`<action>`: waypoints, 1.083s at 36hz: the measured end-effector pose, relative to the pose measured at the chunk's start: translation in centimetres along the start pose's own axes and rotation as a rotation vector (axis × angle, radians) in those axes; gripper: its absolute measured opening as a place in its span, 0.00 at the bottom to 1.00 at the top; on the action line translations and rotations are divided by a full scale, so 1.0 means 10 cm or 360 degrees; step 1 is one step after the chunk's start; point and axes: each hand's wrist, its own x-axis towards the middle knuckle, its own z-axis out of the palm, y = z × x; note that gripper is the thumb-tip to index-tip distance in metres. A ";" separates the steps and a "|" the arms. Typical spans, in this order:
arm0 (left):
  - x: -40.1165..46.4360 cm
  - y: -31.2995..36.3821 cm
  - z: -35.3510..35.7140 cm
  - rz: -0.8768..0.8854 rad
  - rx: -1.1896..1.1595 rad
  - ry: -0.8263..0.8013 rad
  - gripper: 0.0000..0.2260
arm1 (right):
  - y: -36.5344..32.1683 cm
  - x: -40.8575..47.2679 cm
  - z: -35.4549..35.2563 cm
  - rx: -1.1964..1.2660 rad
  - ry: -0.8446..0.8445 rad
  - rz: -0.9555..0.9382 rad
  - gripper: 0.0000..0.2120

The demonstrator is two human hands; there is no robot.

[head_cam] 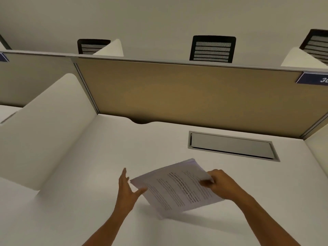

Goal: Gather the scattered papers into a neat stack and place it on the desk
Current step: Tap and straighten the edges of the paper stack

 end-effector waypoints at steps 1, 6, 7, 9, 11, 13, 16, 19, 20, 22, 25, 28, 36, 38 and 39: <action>0.00 0.05 0.00 0.0134 0.0125 0.0020 0.54 | -0.07 -0.01 -0.08 -0.0107 -0.0032 -0.0026 0.11; -0.05 0.46 0.06 0.0682 0.0537 -0.0472 0.47 | -0.43 -0.04 -0.26 -0.0523 -0.0145 -0.0104 0.12; -0.09 0.54 0.10 0.0728 0.0564 -0.0559 0.45 | -0.51 -0.06 -0.28 -0.0599 -0.0138 -0.0127 0.12; -0.15 0.71 0.19 0.0741 0.0436 -0.0653 0.41 | -0.65 -0.08 -0.28 -0.0747 -0.0115 -0.0174 0.13; -0.19 0.82 0.27 0.0683 0.0214 -0.0680 0.34 | -0.76 -0.09 -0.26 -0.0893 -0.0094 -0.0215 0.13; -0.21 0.87 0.31 0.0620 0.0107 -0.0658 0.27 | -0.84 -0.10 -0.22 -0.0988 -0.0072 -0.0231 0.13; -0.23 0.86 0.35 0.0593 0.0124 -0.0655 0.18 | -0.90 -0.10 -0.18 -0.1064 -0.0056 -0.0232 0.12; -0.26 0.83 0.39 0.0468 0.0024 -0.0591 0.07 | -0.90 -0.07 -0.16 -0.1093 -0.0036 -0.0232 0.12; -0.27 0.83 0.40 0.0410 -0.0004 -0.0542 0.07 | -0.88 -0.06 -0.14 -0.1082 -0.0028 -0.0230 0.12; -0.29 0.82 0.40 0.0334 -0.0047 -0.0486 0.04 | -0.85 -0.05 -0.11 -0.1034 -0.0010 -0.0227 0.13; -0.30 0.76 0.40 0.0275 -0.0082 -0.0441 0.11 | -0.77 -0.02 -0.11 -0.0960 0.0018 -0.0206 0.13; -0.30 0.74 0.39 0.0208 -0.0144 -0.0366 0.06 | -0.61 0.01 -0.17 -0.0796 -0.0030 -0.0163 0.09; -0.23 0.67 0.36 0.0136 -0.0206 -0.0343 0.05 | -0.14 -0.06 -0.14 0.0709 -0.0064 -0.0190 0.10; -0.23 0.67 0.36 0.0146 -0.0208 -0.0338 0.05 | -0.05 -0.08 -0.03 0.1018 -0.0001 -0.0240 0.15; -0.23 0.67 0.35 0.0146 -0.0217 -0.0331 0.06 | -0.01 -0.08 0.04 0.1116 0.0020 -0.0246 0.17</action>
